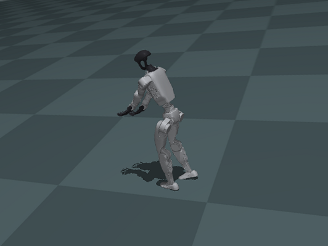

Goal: Dance

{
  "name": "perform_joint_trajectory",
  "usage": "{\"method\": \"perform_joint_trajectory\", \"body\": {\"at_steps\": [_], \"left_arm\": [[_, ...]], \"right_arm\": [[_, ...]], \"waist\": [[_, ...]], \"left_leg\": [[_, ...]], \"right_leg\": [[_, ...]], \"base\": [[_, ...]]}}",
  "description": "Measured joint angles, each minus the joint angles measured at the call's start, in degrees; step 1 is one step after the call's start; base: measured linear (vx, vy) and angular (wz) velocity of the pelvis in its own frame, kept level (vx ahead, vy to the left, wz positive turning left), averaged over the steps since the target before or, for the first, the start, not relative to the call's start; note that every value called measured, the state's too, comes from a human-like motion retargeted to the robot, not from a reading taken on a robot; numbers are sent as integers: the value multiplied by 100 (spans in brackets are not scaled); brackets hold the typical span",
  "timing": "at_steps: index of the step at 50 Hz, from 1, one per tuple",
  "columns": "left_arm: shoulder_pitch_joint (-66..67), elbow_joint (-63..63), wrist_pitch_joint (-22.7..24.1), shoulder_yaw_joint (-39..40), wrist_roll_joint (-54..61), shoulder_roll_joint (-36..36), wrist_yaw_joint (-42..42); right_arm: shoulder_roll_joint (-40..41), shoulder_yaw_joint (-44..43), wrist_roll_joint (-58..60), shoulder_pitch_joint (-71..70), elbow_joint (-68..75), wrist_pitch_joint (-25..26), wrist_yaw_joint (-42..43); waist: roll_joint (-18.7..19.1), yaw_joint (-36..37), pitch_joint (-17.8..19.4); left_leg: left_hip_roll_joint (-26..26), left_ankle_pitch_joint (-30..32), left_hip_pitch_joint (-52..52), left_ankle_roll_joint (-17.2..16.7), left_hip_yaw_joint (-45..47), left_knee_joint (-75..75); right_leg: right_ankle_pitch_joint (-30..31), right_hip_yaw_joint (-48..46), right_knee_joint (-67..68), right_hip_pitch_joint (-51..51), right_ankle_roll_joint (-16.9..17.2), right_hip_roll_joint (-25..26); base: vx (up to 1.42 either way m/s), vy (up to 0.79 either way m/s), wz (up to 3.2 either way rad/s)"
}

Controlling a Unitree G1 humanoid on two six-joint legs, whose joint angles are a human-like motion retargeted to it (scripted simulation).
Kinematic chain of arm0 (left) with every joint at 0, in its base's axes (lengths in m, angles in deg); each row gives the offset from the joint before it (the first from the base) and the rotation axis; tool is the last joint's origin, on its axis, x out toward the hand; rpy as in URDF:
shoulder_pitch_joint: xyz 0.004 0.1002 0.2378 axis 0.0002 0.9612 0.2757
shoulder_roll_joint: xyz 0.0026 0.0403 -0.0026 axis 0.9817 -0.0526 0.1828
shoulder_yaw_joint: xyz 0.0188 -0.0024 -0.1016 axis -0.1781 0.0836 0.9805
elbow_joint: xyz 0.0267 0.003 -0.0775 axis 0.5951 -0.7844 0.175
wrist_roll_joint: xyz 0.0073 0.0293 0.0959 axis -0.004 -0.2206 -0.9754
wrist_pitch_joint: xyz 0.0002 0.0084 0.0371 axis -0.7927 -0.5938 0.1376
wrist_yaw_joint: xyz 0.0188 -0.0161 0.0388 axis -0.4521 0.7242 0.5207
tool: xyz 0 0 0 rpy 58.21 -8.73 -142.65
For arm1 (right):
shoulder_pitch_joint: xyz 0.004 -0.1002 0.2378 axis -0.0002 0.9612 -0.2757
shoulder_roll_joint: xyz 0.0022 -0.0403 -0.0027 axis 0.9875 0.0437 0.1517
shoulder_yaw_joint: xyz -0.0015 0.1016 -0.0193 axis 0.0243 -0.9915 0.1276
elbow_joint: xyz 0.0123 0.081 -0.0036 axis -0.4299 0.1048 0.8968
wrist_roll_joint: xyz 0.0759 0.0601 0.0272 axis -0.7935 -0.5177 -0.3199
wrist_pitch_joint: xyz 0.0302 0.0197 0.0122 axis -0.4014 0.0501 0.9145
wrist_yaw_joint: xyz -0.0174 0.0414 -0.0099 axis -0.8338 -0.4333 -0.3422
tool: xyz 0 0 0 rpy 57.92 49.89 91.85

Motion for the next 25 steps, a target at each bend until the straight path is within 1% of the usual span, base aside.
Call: {"method": "perform_joint_trajectory", "body": {"at_steps": [1, 2, 3, 5, 8, 10, 12, 13, 15, 17, 18, 20, 21, 22, 23, 25], "left_arm": [[-9, 1, -4, 1, 24, -34, 9], [-30, 6, -7, 11, 55, -63, 23], [-74, 16, -10, 41, 102, -81, 48], [-177, 31, -15, 91, 241, -99, 120], [-382, 81, 15, 156, 445, -116, 208], [-566, 143, 27, 181, 495, -163, 270], [-754, 244, 28, 178, 492, -296, 267], [-830, 293, 12, 163, 487, -376, 243], [-971, 433, -31, 194, 474, -556, 198], [-1086, 614, -60, 259, 543, -721, 176], [-1144, 712, -76, 278, 615, -794, 157], [-1230, 880, -96, 313, 768, -928, 135], [-1248, 940, -99, 315, 849, -954, 133], [-1267, 997, -94, 315, 932, -970, 140], [-1288, 1051, -76, 312, 1019, -966, 165], [-1332, 1155, -33, 292, 1186, -897, 253]], "right_arm": [[-7, -12, -17, 4, -21, -37, 21], [-12, -25, -44, -4, -41, -67, 48], [-15, -38, -89, -35, -61, -81, 90], [-21, -77, -205, -118, -102, -121, 182], [8, -110, -407, -264, -231, -196, 320], [20, -106, -496, -365, -366, -280, 402], [-40, -97, -566, -461, -487, -353, 517], [-90, -94, -594, -496, -533, -383, 573], [-174, -106, -593, -557, -626, -420, 662], [-193, -90, -582, -596, -731, -414, 664], [-190, -80, -596, -620, -796, -400, 661], [-188, -68, -637, -647, -887, -405, 662], [-190, -39, -653, -661, -906, -393, 684], [-197, -3, -672, -679, -917, -386, 708], [-214, 48, -697, -703, -916, -389, 736], [-228, 224, -692, -765, -891, -445, 825]], "waist": [[22, 49, -50], [19, 96, -96], [-33, 139, -135], [-120, 227, -189], [-260, 261, -207], [-368, 252, -210], [-464, 257, -233], [-499, 258, -260], [-545, 225, -349], [-573, 140, -441], [-567, 86, -453], [-573, -25, -479], [-533, -44, -496], [-498, -85, -523], [-473, -168, -573], [-435, -187, -656]], "left_leg": [[49, 58, 41, -39, -45, -72], [84, 107, 67, -75, -71, -133], [92, 140, 62, -105, -60, -169], [147, 217, 90, -138, 24, -271], [203, 414, 100, -173, 65, -367], [150, 555, 24, -82, 75, -359], [48, 432, -19, -104, 129, -294], [-3, 285, -4, -190, 210, -230], [-24, -14, 33, -180, 706, 39], [-309, -173, 90, 41, 587, 390], [-506, -181, 129, 117, 372, 517], [-576, -374, 309, 302, 495, 461], [-564, -348, 414, 392, 493, 237], [-498, -369, 513, 412, 534, 62], [-324, -485, 601, 291, 660, -12], [-305, -473, 551, 38, 293, -56]], "right_leg": [[188, -102, 39, 68, -561, -70], [331, -141, 20, 158, -877, -123], [382, -54, -116, 294, -701, -142], [291, 34, -411, 517, -567, -127], [214, -436, -1034, 762, -793, -250], [110, -753, -1374, 914, -921, -293], [9, -866, -1659, 1034, -954, -307], [-4, -985, -1767, 1077, -965, -325], [29, -1127, -1855, 1095, -939, -344], [108, -1166, -1854, 1062, -854, -392], [137, -1209, -1842, 1068, -819, -406], [237, -1272, -1805, 1107, -705, -434], [317, -1212, -1744, 1118, -610, -372], [386, -1168, -1663, 1115, -496, -326], [433, -1159, -1540, 1083, -347, -312], [478, -922, -1208, 965, -104, -224]], "base": [[-5, 30, -16], [0, 0, 0], [-8, 1, 0], [-10, -3, 8], [-11, -6, 36], [-22, -2, 66], [-15, 0, 80], [-10, 7, 83], [-1, 11, 80], [0, 11, 70], [-4, 16, 66], [1, 17, 56], [8, 15, 33], [9, 16, 29], [7, 17, 23], [3, 13, -4]]}}
